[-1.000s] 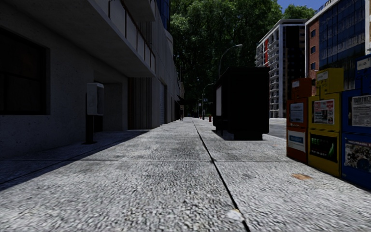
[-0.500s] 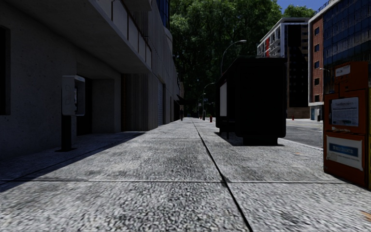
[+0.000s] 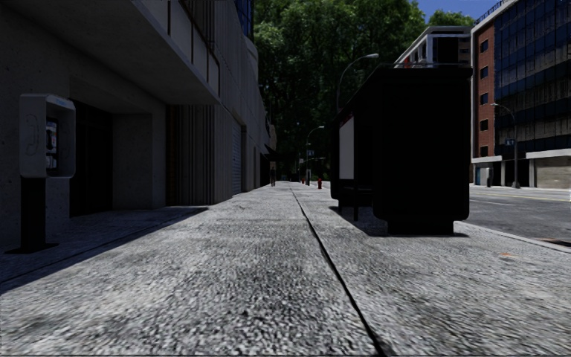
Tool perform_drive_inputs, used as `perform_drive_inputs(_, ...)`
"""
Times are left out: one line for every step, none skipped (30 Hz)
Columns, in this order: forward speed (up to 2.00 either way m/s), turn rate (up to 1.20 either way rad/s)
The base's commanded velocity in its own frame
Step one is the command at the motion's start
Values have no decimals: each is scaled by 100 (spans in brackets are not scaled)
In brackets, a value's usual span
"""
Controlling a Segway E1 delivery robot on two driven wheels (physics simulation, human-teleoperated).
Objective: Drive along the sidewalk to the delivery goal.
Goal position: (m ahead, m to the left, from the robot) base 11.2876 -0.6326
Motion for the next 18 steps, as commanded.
perform_drive_inputs(200,-26)
perform_drive_inputs(200,-26)
perform_drive_inputs(200,-26)
perform_drive_inputs(200,-26)
perform_drive_inputs(200,-26)
perform_drive_inputs(200,-18)
perform_drive_inputs(200,0)
perform_drive_inputs(200,0)
perform_drive_inputs(200,0)
perform_drive_inputs(200,0)
perform_drive_inputs(200,0)
perform_drive_inputs(200,0)
perform_drive_inputs(200,0)
perform_drive_inputs(200,0)
perform_drive_inputs(200,0)
perform_drive_inputs(200,0)
perform_drive_inputs(200,0)
perform_drive_inputs(200,0)
